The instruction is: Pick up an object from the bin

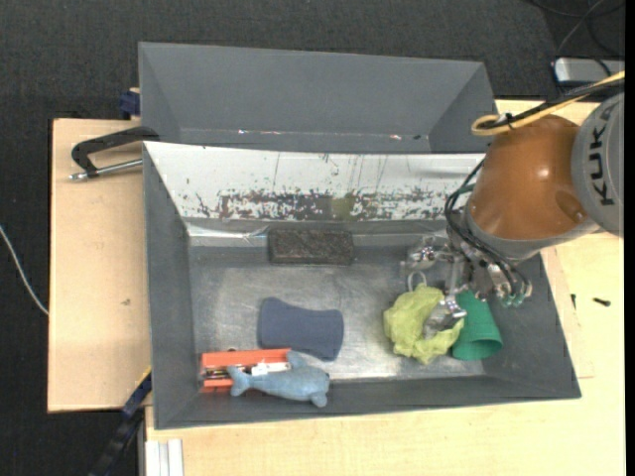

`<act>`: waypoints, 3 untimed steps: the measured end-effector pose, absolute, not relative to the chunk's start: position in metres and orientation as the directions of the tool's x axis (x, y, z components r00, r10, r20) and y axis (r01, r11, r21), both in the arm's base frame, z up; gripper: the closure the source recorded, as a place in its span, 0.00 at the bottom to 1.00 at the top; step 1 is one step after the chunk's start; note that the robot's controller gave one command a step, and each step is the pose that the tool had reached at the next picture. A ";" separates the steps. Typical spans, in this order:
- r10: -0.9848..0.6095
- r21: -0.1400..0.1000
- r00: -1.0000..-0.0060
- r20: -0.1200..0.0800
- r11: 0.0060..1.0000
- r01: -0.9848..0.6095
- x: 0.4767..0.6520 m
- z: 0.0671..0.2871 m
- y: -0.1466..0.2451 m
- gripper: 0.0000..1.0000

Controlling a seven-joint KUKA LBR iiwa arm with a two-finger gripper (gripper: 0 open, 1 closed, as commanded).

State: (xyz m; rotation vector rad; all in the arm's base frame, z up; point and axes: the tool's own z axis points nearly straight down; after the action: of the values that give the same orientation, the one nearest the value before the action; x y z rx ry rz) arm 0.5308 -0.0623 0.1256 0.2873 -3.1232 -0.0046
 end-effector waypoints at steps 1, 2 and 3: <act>-0.022 0.001 -1.000 -0.005 1.000 -0.022 0.533 0.143 -0.060 0.00; -0.309 0.001 -0.951 -0.001 0.951 -0.309 0.535 0.113 -0.057 0.00; 0.007 0.006 -1.000 0.006 1.000 0.007 0.539 0.082 -0.060 1.00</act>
Offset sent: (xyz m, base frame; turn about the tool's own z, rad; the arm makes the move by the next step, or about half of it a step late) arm 0.0055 0.0074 -0.0556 -0.4830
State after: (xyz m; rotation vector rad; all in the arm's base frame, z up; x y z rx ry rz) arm 0.5391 -0.0603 0.0817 -0.0112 -3.1354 -0.0089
